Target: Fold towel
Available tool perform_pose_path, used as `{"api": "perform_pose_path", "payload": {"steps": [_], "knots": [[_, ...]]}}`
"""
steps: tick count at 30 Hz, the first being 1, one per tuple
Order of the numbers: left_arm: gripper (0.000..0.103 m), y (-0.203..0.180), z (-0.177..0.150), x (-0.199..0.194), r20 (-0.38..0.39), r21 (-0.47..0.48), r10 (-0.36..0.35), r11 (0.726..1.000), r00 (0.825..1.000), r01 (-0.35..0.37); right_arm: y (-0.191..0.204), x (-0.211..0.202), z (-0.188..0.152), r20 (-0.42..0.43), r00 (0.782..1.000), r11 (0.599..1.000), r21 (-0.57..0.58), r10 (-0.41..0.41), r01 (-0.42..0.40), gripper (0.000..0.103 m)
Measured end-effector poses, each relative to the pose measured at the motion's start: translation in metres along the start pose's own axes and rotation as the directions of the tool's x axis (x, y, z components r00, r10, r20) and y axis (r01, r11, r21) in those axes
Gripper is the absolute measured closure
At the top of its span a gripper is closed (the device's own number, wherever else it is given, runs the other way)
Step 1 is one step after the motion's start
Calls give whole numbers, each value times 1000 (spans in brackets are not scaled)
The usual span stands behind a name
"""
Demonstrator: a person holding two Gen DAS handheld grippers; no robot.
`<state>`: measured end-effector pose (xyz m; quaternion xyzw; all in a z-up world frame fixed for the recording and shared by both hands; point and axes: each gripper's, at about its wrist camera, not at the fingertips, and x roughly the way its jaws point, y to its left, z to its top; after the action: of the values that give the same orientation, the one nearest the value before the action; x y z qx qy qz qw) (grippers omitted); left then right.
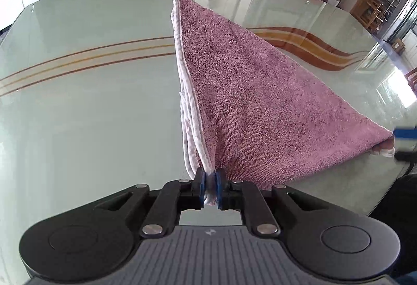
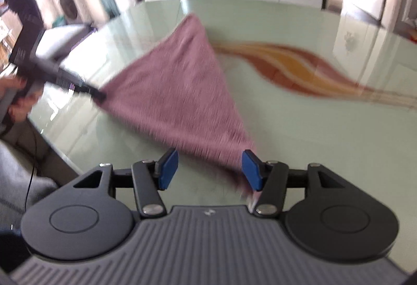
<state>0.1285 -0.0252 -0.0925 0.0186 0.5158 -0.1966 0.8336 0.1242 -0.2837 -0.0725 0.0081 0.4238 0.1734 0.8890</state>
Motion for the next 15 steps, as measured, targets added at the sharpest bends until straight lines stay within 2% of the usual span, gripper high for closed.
{"api": "perform_pose_path", "payload": {"steps": [3, 8, 15], "knots": [[87, 0, -2, 1, 5, -1, 5, 1000, 1000, -5, -6, 22, 7, -48, 999, 1000, 9, -2, 3, 79], [82, 5, -5, 1, 12, -17, 2, 1000, 1000, -1, -23, 48, -2, -130, 991, 999, 52, -4, 11, 82], [77, 8, -5, 3, 12, -19, 5, 1000, 1000, -5, -37, 50, -10, -102, 994, 993, 116, 39, -27, 82]]}}
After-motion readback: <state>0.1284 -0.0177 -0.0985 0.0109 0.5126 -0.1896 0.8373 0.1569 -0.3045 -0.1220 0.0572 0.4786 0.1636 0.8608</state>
